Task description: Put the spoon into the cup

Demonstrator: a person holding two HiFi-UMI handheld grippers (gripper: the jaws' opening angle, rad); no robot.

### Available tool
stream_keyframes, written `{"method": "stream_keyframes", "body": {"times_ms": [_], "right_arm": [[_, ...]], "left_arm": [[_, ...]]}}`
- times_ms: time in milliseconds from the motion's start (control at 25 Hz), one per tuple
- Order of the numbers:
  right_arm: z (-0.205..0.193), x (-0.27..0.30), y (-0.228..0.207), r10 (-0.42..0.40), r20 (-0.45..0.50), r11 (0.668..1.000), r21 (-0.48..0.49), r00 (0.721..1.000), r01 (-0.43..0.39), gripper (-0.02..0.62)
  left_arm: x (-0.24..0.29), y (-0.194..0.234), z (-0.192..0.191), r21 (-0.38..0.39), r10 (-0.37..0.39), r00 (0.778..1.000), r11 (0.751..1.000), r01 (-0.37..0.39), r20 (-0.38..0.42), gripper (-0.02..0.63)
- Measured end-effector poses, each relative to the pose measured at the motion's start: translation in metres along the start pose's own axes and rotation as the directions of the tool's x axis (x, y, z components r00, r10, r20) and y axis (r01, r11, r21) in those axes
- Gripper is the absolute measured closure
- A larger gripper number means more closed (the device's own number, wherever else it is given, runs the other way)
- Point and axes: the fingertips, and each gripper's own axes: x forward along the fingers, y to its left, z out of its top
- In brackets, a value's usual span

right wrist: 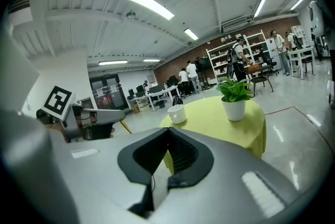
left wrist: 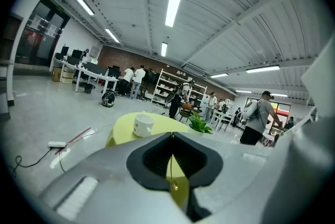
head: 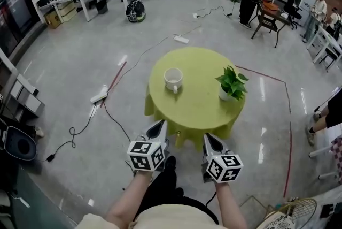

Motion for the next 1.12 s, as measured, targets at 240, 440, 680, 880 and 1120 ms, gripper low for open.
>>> {"method": "stream_keyframes", "body": {"times_ms": [240, 440, 680, 880, 1120], "right_arm": [[0.013, 0.041, -0.015, -0.006, -0.009, 1.000, 0.013, 1.000, 0.006, 0.595], [0.025, 0.072, -0.019, -0.003, -0.021, 1.000, 0.016, 1.000, 0.004, 0.595], [0.037, 0.106, -0.023, -0.001, -0.028, 1.000, 0.014, 1.000, 0.001, 0.595], [0.045, 0.130, -0.026, -0.001, -0.034, 1.000, 0.014, 0.999, 0.002, 0.595], [0.050, 0.157, -0.028, -0.006, -0.042, 1.000, 0.011, 0.999, 0.007, 0.595]], "left_arm": [[0.038, 0.018, 0.012, -0.010, -0.006, 1.000, 1.000, 0.006, -0.018, 0.601], [0.062, 0.033, 0.027, -0.013, -0.009, 1.000, 1.000, 0.009, -0.021, 0.601], [0.088, 0.052, 0.042, -0.020, -0.010, 1.000, 1.000, 0.010, -0.022, 0.601], [0.106, 0.065, 0.054, -0.022, -0.018, 1.000, 1.000, 0.018, -0.021, 0.601], [0.127, 0.078, 0.069, -0.012, -0.033, 0.999, 0.999, 0.033, -0.016, 0.601]]}}
